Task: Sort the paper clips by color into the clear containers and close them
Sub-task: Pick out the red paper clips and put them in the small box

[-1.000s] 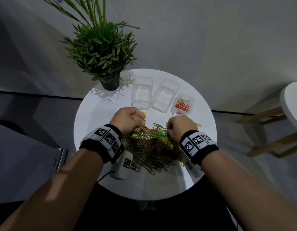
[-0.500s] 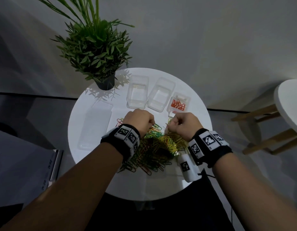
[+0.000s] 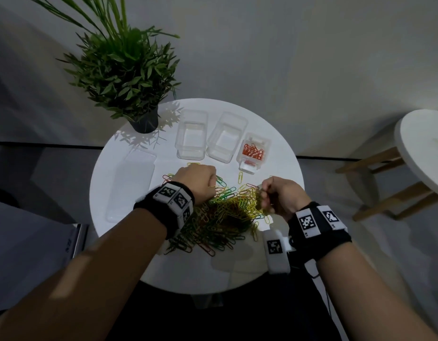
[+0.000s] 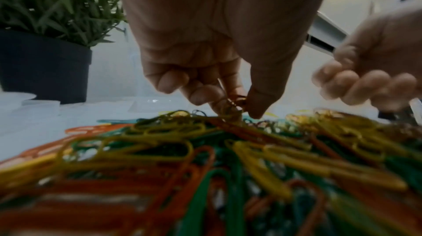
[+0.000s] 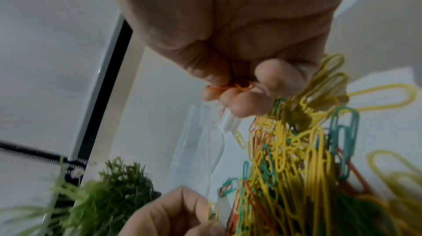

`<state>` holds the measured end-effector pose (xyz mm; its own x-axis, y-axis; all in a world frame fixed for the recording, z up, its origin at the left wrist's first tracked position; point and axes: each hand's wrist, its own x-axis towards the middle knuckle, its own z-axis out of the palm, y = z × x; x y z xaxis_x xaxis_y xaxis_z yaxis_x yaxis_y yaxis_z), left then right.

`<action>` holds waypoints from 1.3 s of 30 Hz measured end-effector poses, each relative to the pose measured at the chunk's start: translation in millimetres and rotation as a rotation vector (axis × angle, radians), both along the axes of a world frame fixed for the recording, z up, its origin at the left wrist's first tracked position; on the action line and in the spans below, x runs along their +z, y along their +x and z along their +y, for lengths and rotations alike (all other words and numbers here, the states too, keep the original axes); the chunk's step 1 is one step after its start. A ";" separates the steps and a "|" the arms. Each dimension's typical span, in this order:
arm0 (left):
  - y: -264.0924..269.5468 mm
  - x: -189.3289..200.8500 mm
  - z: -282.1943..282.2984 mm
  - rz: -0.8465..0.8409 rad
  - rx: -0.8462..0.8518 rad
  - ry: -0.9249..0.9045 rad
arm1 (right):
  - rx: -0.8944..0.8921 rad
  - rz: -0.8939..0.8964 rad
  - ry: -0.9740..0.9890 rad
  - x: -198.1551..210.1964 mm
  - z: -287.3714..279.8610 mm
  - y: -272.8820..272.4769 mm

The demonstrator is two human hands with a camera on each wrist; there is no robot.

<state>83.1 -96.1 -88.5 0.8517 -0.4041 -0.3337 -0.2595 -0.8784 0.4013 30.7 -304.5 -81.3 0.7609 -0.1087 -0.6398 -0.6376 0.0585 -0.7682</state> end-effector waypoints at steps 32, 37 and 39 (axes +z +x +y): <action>7.2 2.8 -4.2 0.015 0.088 -0.024 | 0.566 -0.186 -1.023 -6.0 21.9 18.7; 7.3 -1.9 -0.3 -0.015 0.096 0.064 | 0.596 -0.142 -1.032 -3.8 26.4 17.7; 6.2 -3.7 4.6 -0.010 0.095 0.092 | 0.651 -0.151 -1.058 -5.6 32.7 19.8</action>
